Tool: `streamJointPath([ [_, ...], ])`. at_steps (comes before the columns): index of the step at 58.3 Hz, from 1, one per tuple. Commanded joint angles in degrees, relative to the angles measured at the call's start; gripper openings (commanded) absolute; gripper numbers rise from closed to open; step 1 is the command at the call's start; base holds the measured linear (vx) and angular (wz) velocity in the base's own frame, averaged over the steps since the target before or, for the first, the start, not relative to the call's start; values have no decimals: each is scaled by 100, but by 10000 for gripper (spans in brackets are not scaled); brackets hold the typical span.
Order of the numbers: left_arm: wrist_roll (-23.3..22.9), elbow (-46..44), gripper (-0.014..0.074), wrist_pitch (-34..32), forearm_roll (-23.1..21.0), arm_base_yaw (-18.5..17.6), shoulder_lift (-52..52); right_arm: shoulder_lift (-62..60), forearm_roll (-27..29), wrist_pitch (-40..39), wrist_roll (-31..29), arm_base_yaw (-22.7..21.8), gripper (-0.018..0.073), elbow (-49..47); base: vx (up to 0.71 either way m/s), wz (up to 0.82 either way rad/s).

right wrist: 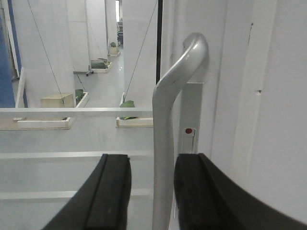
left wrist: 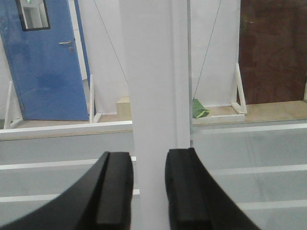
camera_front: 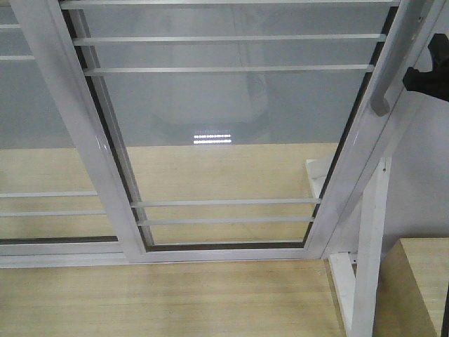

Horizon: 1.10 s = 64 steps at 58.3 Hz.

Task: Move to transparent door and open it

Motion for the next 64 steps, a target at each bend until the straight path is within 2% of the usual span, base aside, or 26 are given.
streamJointPath([
  [1,-22,-200,313,-542,-26,7,-90,46,66,-661,-14,-52,340,-209,0,0],
  [10,-22,-200,313,-542,-26,7,-90,343,71,-884,-89,-52,379,-213,0,0],
  [22,-22,-200,314,-542,-26,7,-90,840,288,-1172,-89,-52,386,-384,0,0],
  [64,-22,-200,314,-516,-26,7,-90,2860,316,-1220,-166,-52,386,-2411,0,0],
])
